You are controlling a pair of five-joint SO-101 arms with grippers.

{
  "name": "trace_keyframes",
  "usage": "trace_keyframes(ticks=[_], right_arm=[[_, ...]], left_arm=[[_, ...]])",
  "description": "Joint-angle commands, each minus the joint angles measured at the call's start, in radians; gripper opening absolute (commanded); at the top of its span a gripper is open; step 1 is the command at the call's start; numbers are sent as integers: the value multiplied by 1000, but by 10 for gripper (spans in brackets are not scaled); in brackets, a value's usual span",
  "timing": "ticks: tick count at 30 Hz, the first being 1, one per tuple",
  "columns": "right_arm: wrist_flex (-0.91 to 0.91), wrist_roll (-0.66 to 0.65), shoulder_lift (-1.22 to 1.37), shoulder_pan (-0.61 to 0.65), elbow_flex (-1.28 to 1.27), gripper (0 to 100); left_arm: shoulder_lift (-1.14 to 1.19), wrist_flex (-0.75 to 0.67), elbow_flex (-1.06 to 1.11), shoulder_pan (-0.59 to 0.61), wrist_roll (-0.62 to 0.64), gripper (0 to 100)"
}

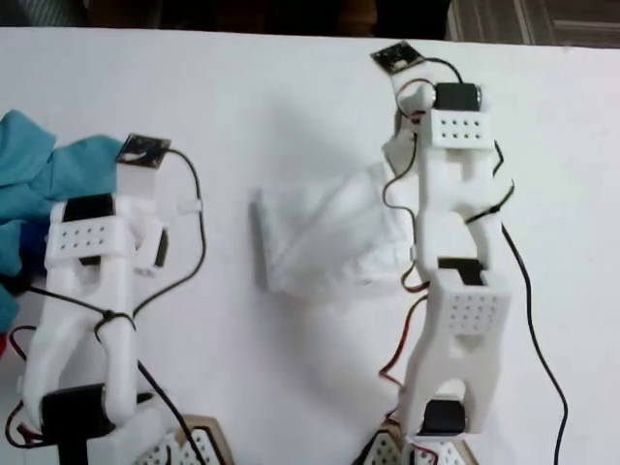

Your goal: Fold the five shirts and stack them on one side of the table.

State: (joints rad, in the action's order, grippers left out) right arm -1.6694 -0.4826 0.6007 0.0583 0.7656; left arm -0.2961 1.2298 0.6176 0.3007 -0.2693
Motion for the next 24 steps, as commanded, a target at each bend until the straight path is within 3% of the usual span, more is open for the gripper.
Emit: trace_keyframes(ticks=[1, 8, 18, 24], right_arm=[[-94, 23, -96, 45, 31, 20], [-42, 20, -229, 90, -304, 19], [464, 17, -556, 101, -1076, 19], [550, 8, -690, 70, -1283, 19]], left_arm=[[-34, -12, -7, 9, -9, 27], [-34, -12, -10, 9, -9, 26], [-34, -12, -10, 9, -9, 26], [-34, -12, -2, 5, -9, 26]])
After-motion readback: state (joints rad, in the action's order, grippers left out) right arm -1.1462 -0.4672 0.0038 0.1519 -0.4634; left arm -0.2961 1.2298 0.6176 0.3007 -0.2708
